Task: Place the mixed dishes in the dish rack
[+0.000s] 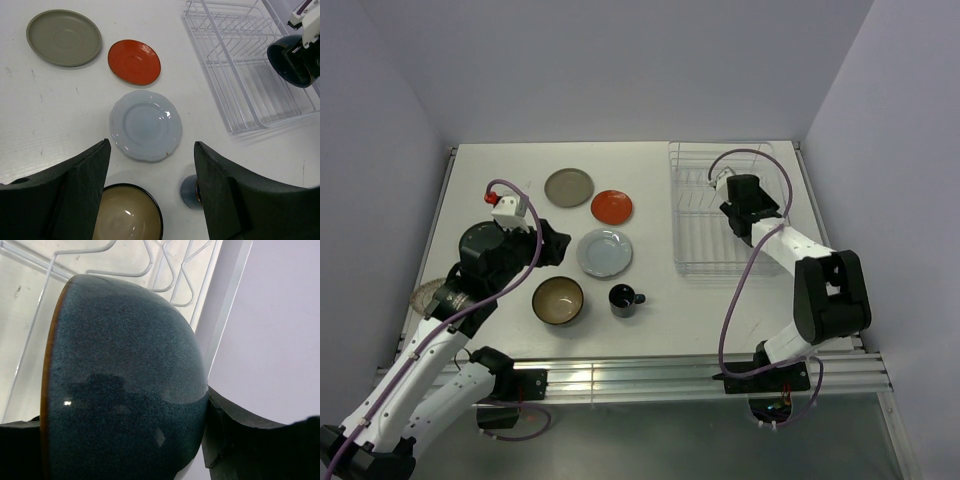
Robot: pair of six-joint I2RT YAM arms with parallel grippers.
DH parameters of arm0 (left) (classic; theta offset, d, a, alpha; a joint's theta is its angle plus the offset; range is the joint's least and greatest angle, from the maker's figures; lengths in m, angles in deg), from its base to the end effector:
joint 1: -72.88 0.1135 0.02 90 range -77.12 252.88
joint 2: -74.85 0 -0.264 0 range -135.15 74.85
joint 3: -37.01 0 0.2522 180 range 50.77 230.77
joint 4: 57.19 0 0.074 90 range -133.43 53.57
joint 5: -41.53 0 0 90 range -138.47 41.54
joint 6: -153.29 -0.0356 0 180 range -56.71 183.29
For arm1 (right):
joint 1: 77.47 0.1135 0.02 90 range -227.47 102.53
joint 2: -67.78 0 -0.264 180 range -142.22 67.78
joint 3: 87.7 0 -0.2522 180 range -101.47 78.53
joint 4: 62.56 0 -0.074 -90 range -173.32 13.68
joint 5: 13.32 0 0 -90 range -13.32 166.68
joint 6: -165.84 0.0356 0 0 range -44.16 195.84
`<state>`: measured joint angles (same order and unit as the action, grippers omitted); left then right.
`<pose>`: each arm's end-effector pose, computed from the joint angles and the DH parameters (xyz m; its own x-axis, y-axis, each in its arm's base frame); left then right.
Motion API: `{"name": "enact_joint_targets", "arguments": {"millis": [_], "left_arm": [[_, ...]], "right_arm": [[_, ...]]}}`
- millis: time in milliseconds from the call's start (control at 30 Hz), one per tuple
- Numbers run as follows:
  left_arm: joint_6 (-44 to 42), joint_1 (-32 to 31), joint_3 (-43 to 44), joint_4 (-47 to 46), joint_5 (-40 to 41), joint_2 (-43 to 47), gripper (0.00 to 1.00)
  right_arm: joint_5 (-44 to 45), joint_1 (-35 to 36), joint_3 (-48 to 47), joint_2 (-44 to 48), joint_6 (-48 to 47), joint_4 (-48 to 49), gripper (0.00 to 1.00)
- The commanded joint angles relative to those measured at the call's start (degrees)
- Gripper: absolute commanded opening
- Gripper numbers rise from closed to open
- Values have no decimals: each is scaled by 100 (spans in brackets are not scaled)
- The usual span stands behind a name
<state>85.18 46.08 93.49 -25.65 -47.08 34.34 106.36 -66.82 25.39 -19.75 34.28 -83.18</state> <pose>0.1497 -0.0747 0.3250 -0.3826 -0.2243 -0.8963 0.3096 0.8829 -0.3531 0.3213 0.0425 0.2193 -0.6210 -0.7032 -0.3461 -0.2761 0.6096 -0.7431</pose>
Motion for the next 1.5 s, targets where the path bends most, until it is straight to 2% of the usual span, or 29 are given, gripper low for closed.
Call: {"name": "enact_joint_targets", "arguments": {"millis": [0,267,633,1000,1467], "left_arm": [[-88,9,-9,-108,37,70,74],[-80,18,-9,-108,37,61,74],[-88,18,-27,-108,28,79,74],[-97,18,-18,-108,28,70,74],[-106,18,-18,-108,28,96,74]], "right_arm": [[645,51,-12,60,-431,1089,0],[909,59,243,-89,-757,1493,0],[953,103,322,-212,-695,1441,0],[1243,315,455,-142,-862,1836,0],[1709,314,498,157,-1776,2873,0]]}}
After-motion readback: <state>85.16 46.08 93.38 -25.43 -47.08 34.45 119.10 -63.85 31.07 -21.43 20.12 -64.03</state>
